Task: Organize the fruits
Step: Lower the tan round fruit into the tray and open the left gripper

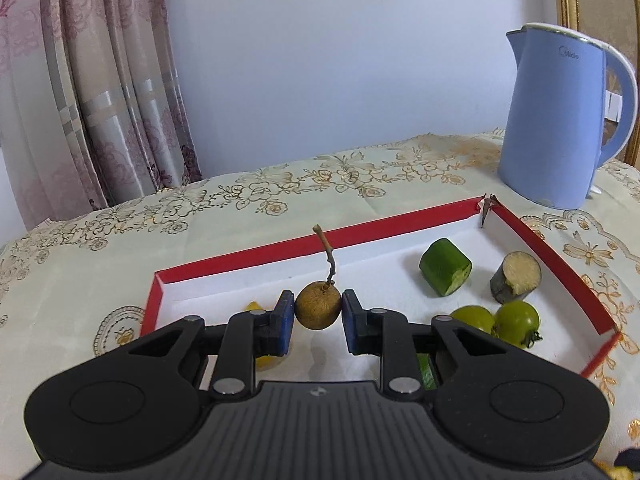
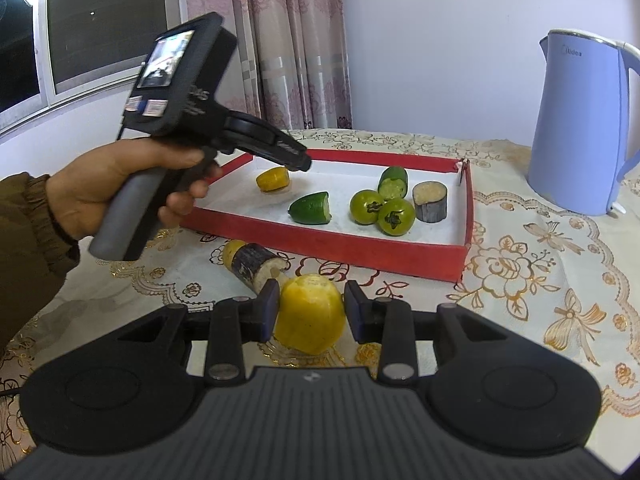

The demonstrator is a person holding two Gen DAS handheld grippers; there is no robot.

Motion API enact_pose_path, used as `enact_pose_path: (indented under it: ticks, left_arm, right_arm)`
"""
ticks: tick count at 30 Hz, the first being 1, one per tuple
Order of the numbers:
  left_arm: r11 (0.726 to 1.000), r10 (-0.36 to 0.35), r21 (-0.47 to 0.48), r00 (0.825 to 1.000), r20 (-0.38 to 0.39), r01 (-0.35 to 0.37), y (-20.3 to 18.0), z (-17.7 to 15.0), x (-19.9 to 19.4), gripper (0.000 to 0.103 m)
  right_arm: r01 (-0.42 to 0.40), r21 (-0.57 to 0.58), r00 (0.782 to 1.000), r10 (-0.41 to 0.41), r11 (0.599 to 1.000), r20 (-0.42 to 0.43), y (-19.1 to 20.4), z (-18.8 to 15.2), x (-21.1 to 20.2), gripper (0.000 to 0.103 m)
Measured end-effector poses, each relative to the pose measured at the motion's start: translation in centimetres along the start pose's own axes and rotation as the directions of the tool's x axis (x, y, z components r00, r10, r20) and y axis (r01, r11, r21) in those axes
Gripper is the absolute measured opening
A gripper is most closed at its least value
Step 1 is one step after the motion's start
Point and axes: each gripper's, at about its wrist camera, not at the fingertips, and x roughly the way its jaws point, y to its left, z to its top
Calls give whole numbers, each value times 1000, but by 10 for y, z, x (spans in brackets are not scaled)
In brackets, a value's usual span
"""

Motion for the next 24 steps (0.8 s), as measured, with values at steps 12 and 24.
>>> enact_pose_path:
  ticks: [12, 24]
  left_arm:
    - [999, 49, 7, 998, -40, -49, -12, 9, 31, 25]
    - [996, 85, 13, 996, -37, -85, -13, 9, 33, 26]
  right_arm:
    - [2, 3, 1000, -2, 1000, 0, -2, 1, 0, 33]
    - [15, 1, 1000, -15, 1000, 0, 0, 2, -1, 33]
